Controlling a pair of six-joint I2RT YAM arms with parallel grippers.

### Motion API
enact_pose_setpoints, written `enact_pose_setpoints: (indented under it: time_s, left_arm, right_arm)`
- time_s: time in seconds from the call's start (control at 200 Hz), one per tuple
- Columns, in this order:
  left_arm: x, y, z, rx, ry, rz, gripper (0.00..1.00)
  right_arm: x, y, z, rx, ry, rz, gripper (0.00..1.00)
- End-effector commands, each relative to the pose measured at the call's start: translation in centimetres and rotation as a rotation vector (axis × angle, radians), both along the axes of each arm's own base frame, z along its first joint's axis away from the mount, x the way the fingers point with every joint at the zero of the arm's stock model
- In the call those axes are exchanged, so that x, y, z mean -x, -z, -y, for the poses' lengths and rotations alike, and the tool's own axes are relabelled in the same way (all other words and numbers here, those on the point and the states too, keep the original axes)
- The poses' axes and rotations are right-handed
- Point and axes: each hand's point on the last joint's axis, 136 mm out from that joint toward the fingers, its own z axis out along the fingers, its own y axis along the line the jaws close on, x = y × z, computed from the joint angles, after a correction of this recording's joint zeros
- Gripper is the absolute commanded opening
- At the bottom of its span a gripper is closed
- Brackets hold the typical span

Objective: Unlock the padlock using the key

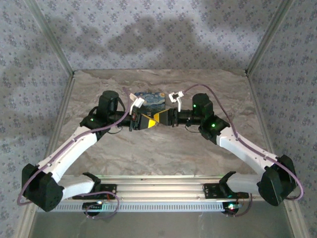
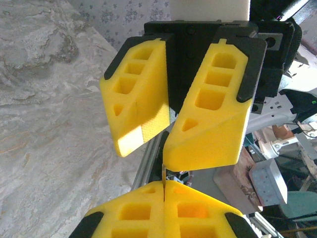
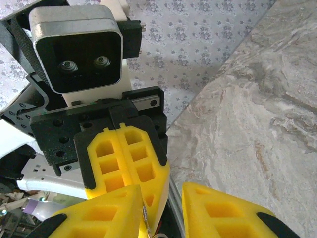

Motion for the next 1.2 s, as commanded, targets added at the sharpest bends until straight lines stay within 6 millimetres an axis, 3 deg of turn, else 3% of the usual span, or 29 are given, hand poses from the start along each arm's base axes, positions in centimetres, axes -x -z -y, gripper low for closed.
enact_pose_setpoints:
  time_s: [0.0, 0.21, 0.43, 0.745, 0.844, 1.004, 1.199]
  left_arm:
    - [0.4, -2.0, 0.4, 0.034, 0.041, 0.067, 0.0]
    - [0.2, -1.6, 0.2, 0.024, 0.035, 0.061, 0.0]
    - [0.6, -1.5, 0.1, 0.019, 0.055, 0.058, 0.0]
    - [1.0, -1.7, 0.1, 0.026, 0.082, 0.054, 0.0]
    - [1.1, -1.7, 0.1, 0.023, 0.086, 0.056, 0.0]
    - [1.0, -1.7, -0.1, 0.014, 0.077, 0.058, 0.0]
    - [0.1, -1.9, -0.4, 0.024, 0.027, 0.045, 0.0]
  right_arm:
    - [1.0, -1.3, -0.8, -0.026, -0.06, 0.014, 0.34]
    - [0.5, -1.5, -0.1, -0.022, -0.022, 0.011, 0.49]
    - [0.8, -1.9, 0.5, -0.01, -0.013, 0.024, 0.44]
    - [1.4, -0.9, -0.9, 0.014, -0.076, -0.004, 0.44]
    - [1.5, -0.6, -1.3, 0.028, -0.098, -0.016, 0.36]
    - [1.7, -0.5, -1.5, 0.03, -0.11, -0.02, 0.0]
    - [0.8, -0.8, -0.8, 0.033, -0.017, 0.013, 0.0]
